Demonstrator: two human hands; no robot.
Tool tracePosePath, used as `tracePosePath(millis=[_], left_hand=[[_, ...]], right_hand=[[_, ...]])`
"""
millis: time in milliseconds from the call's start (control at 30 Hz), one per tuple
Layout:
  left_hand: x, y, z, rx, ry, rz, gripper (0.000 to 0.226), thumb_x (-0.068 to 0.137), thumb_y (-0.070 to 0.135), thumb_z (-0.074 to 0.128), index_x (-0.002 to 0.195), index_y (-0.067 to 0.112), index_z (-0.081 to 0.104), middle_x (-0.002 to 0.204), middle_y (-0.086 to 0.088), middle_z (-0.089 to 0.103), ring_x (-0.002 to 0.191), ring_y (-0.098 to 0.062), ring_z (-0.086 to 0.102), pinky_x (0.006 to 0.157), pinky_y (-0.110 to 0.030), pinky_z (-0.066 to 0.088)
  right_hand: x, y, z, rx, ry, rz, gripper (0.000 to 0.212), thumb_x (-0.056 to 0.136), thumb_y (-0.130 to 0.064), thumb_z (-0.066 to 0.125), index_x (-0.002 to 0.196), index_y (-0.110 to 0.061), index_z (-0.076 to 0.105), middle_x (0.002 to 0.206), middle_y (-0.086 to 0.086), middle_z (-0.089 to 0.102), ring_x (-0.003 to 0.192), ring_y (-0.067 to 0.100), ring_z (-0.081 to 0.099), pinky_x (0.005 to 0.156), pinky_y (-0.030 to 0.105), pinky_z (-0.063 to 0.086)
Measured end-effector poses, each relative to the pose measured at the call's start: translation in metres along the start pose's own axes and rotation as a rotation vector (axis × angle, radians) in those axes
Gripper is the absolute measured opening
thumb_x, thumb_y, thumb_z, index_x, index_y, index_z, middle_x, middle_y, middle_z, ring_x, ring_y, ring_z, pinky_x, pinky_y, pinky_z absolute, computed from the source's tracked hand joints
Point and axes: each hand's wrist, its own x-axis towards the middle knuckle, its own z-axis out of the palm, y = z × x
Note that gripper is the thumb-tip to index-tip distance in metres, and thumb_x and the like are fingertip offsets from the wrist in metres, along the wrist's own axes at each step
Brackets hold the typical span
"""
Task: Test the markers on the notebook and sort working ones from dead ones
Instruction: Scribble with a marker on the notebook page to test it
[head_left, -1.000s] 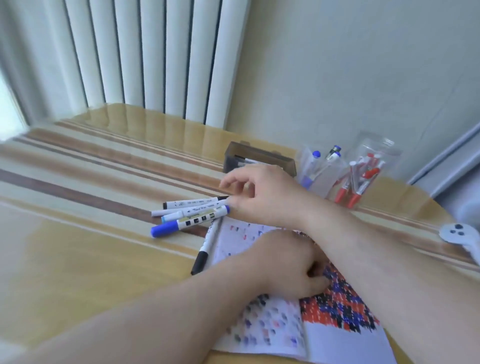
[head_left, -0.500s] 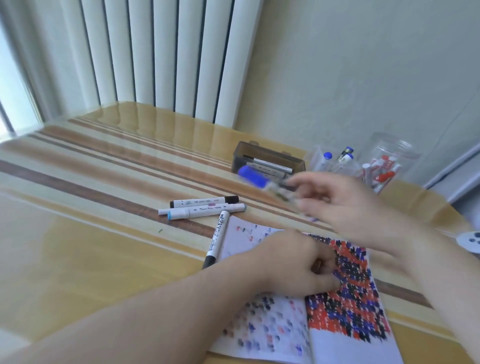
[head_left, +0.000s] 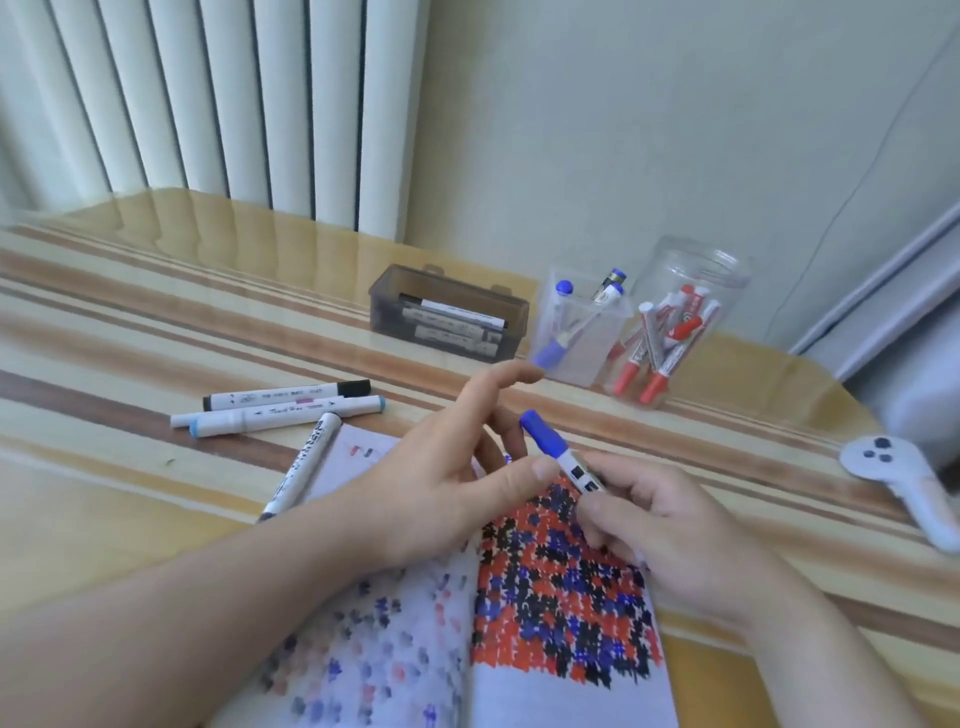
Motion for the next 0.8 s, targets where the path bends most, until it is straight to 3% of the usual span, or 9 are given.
tracePosePath(millis=[100, 200, 300, 400, 433, 533, 600, 667, 800], left_hand=[[0.002, -0.007, 0.001, 0.283, 0.005, 0.090, 0.040, 0.097, 0.050, 0.064, 0.135, 0.043, 0.052, 0.106, 0.020, 0.056, 0.091, -0.009, 0.062, 0.072, -0.015, 0.047], [0.001, -0.008, 0.005, 0.471, 0.008, 0.135, 0.041, 0.096, 0.053, 0.063, 0.134, 0.041, 0.052, 0.118, 0.024, 0.044, 0.102, -0.001, 0.056, 0.081, -0.009, 0.042], [-0.001, -0.003, 0.005, 0.616, 0.009, 0.205, 0.039, 0.095, 0.063, 0.057, 0.124, 0.036, 0.056, 0.117, 0.017, 0.045, 0.099, -0.003, 0.053, 0.081, -0.020, 0.046], [-0.002, 0.004, 0.006, 0.792, -0.004, 0.267, 0.040, 0.097, 0.066, 0.044, 0.105, 0.029, 0.058, 0.090, 0.016, 0.056, 0.078, -0.011, 0.057, 0.063, -0.031, 0.047], [-0.003, 0.005, 0.007, 0.830, -0.016, 0.289, 0.041, 0.098, 0.064, 0.041, 0.103, 0.027, 0.058, 0.083, 0.014, 0.057, 0.073, -0.015, 0.058, 0.058, -0.034, 0.046], [-0.004, 0.008, 0.008, 0.819, -0.029, 0.320, 0.038, 0.102, 0.052, 0.035, 0.105, 0.022, 0.058, 0.085, 0.010, 0.060, 0.074, -0.019, 0.059, 0.059, -0.039, 0.046], [-0.005, 0.012, 0.006, 0.795, -0.014, 0.312, 0.033, 0.104, 0.046, 0.033, 0.105, 0.022, 0.055, 0.088, 0.010, 0.058, 0.076, -0.021, 0.057, 0.062, -0.041, 0.046], [-0.006, 0.014, 0.007, 0.753, -0.005, 0.304, 0.023, 0.105, 0.042, 0.031, 0.102, 0.024, 0.045, 0.085, 0.014, 0.049, 0.072, -0.018, 0.052, 0.060, -0.040, 0.043], [-0.011, 0.017, 0.013, 0.563, -0.132, 0.251, 0.013, 0.107, 0.043, 0.035, 0.099, 0.034, 0.039, 0.074, 0.028, 0.050, 0.060, 0.001, 0.044, 0.056, -0.020, 0.032]], right_hand=[[-0.004, 0.002, -0.010, -0.066, 0.034, -0.014, 0.041, 0.102, -0.014, 0.058, 0.118, -0.051, 0.070, 0.069, 0.002, 0.062, 0.061, 0.009, 0.052, 0.062, 0.022, 0.041], [-0.007, 0.000, -0.014, 0.030, 0.089, -0.007, 0.027, 0.093, -0.026, 0.070, 0.113, -0.043, 0.072, 0.075, 0.008, 0.072, 0.073, 0.014, 0.066, 0.074, 0.036, 0.048], [-0.008, -0.002, -0.009, 0.008, 0.105, -0.032, 0.029, 0.084, -0.030, 0.072, 0.113, -0.031, 0.074, 0.078, 0.008, 0.076, 0.069, 0.009, 0.068, 0.071, 0.033, 0.047], [-0.008, -0.008, 0.002, -0.036, 0.129, -0.073, 0.020, 0.089, -0.023, 0.078, 0.103, -0.038, 0.077, 0.083, 0.003, 0.079, 0.076, 0.012, 0.074, 0.079, 0.040, 0.055], [-0.008, -0.009, 0.004, -0.015, 0.155, -0.086, 0.019, 0.090, -0.019, 0.078, 0.099, -0.035, 0.078, 0.082, 0.004, 0.079, 0.070, 0.010, 0.073, 0.074, 0.037, 0.055], [-0.006, -0.010, 0.008, 0.246, 0.151, -0.113, 0.012, 0.084, -0.015, 0.080, 0.094, -0.021, 0.079, 0.075, 0.017, 0.074, 0.051, 0.015, 0.057, 0.049, 0.023, 0.042], [-0.004, -0.007, 0.010, 0.485, 0.093, -0.140, 0.025, 0.076, -0.027, 0.086, 0.097, -0.016, 0.079, 0.074, 0.020, 0.071, 0.051, 0.018, 0.056, 0.045, 0.022, 0.040], [0.000, -0.005, 0.018, 0.618, 0.061, -0.201, 0.041, 0.070, -0.043, 0.092, 0.098, -0.017, 0.076, 0.069, 0.011, 0.066, 0.053, 0.016, 0.054, 0.047, 0.023, 0.038], [0.008, -0.002, 0.041, 0.380, 0.203, -0.290, 0.043, 0.071, -0.058, 0.086, 0.076, -0.026, 0.057, 0.054, -0.003, 0.051, 0.049, 0.013, 0.043, 0.051, 0.027, 0.035]])
